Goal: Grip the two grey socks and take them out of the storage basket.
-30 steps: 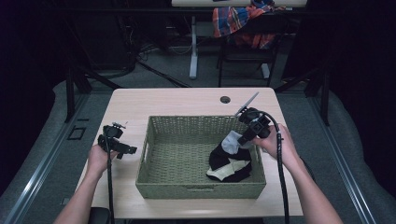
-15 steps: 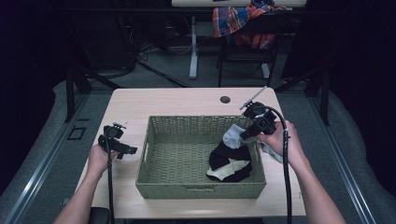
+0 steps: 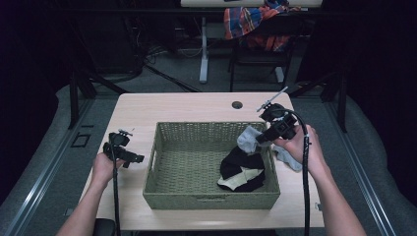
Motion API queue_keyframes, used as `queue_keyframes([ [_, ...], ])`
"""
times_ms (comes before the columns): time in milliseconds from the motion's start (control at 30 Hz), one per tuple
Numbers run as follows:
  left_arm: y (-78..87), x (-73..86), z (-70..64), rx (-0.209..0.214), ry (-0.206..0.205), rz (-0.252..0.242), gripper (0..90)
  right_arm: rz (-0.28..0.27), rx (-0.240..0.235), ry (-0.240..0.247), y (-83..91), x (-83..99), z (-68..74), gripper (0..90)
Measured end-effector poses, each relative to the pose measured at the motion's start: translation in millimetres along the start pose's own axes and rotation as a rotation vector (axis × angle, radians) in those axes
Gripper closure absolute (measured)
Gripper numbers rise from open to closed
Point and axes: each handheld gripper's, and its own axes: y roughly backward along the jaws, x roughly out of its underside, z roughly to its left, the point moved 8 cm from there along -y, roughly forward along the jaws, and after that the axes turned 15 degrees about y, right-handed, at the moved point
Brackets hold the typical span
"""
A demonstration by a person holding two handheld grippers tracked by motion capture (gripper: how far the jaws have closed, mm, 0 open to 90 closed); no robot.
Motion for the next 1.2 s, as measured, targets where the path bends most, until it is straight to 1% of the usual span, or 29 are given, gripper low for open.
queue_keyframes([
  [233,-0.1,-0.1,0.2,-0.001,0.003,-0.003,0.1,-0.016,0.037,-0.021,15.6,5.8,-8.7,80.3],
  [333,0.1,-0.1,0.7,-0.003,0.003,-0.004,0.1,-0.013,0.060,-0.025,19.7,9.8,-13.8,80.3],
  [467,0.2,-0.2,0.8,-0.003,0.003,-0.004,0.1,-0.014,0.081,-0.043,24.1,14.5,-20.5,80.3],
  [633,0.4,-0.3,0.5,-0.002,0.006,-0.007,0.1,-0.024,0.107,-0.072,30.4,20.6,-28.4,80.3],
  [700,0.5,-0.4,0.5,-0.002,0.006,-0.008,0.1,-0.016,0.116,-0.078,33.6,24.6,-32.4,80.3],
  [800,0.4,-0.4,0.5,-0.002,0.007,-0.008,0.1,-0.014,0.138,-0.104,37.7,30.6,-39.3,80.3],
  [833,0.3,-0.4,0.4,-0.002,0.007,-0.007,0.1,-0.022,0.143,-0.115,38.5,32.0,-41.6,80.3],
  [867,0.2,-0.4,0.4,-0.002,0.007,-0.007,0.1,-0.016,0.146,-0.117,40.4,34.6,-44.1,80.3],
  [933,0.3,-0.4,0.7,-0.003,0.005,-0.007,0.1,-0.034,0.154,-0.134,43.0,37.2,-47.9,80.3],
  [1067,0.2,-0.4,0.7,-0.003,0.006,-0.007,0.1,-0.034,0.168,-0.147,49.5,43.3,-53.6,80.3],
  [1100,0.3,-0.4,0.8,-0.003,0.006,-0.008,0.1,-0.033,0.171,-0.155,50.5,44.7,-54.6,80.3],
  [1133,0.3,-0.5,0.8,-0.003,0.006,-0.008,0.1,-0.043,0.177,-0.166,50.7,45.3,-56.1,80.3],
  [1200,0.5,-0.4,0.7,-0.003,0.005,-0.007,0.1,-0.025,0.191,-0.175,51.2,49.7,-60.0,80.3],
])
